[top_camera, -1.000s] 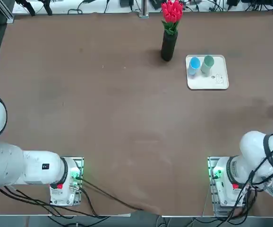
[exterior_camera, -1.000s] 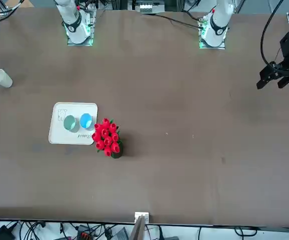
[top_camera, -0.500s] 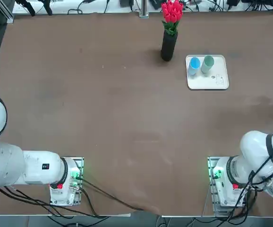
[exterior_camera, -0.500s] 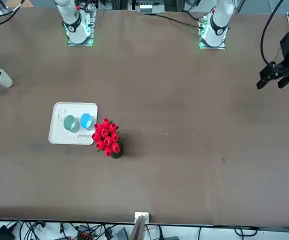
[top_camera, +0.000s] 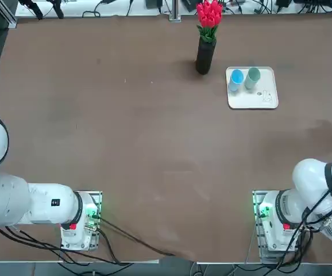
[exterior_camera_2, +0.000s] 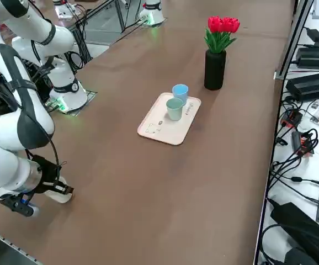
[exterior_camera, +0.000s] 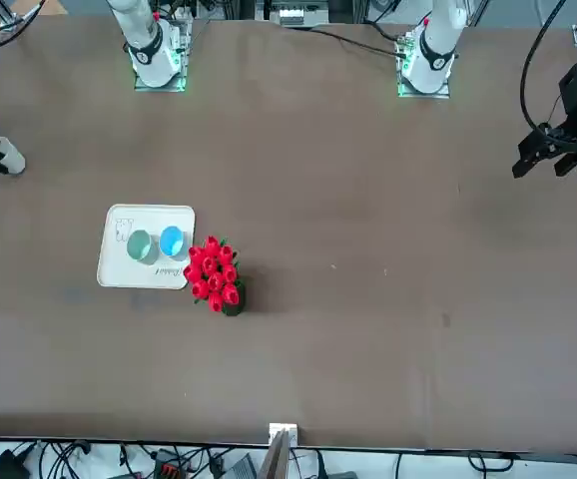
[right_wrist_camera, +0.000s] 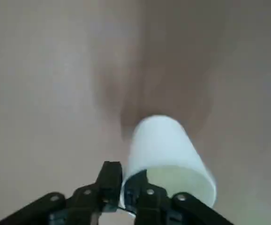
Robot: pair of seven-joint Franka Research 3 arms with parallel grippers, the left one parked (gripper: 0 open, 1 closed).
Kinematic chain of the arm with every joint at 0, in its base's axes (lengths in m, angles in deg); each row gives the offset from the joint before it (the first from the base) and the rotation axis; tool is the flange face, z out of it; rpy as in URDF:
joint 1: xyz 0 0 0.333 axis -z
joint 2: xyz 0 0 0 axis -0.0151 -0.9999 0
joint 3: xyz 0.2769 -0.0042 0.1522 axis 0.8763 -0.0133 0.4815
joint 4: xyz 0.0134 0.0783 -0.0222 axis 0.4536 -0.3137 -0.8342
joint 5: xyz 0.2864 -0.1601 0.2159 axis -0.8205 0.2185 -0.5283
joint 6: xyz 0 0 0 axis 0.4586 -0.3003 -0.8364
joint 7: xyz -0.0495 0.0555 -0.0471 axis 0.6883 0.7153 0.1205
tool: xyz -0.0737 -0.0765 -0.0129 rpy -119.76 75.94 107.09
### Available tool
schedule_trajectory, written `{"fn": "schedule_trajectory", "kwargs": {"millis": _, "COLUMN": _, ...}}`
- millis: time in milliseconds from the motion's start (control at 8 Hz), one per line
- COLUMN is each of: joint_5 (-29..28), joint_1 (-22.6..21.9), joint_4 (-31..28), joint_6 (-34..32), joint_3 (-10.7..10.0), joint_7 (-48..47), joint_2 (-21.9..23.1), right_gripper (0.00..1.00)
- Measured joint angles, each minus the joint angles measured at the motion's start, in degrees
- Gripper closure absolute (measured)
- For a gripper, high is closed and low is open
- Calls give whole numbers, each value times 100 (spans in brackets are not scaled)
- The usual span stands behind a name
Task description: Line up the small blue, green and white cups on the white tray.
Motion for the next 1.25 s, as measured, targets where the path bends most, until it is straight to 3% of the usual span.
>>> {"fn": "schedule_trajectory", "kwargs": {"millis": 375, "joint_5": -34, "joint_1": -10, "joint_4": 71, "joint_6": -173, "joint_3": 81, "joint_7": 53, "joint_2": 69, "right_gripper": 97}}
{"fn": "schedule_trajectory", "kwargs": {"millis": 625, "joint_5": -102, "joint_1": -35, "joint_4": 238, "joint_6": -993, "joint_3": 366, "joint_7": 47, "joint_2": 409, "right_gripper": 97}}
{"fn": "schedule_trajectory", "kwargs": {"millis": 1000, "joint_5": -218, "joint_1": -302, "joint_4": 389, "joint_6": -2296, "joint_3": 1311, "joint_7": -529, "joint_2": 1113, "right_gripper": 97}}
{"fn": "schedule_trajectory", "kwargs": {"millis": 1250, "joint_5": -484, "joint_1": -541, "joint_4": 376, "joint_6": -2346, "joint_3": 2085, "joint_7": -1208, "joint_2": 1151, "right_gripper": 97}}
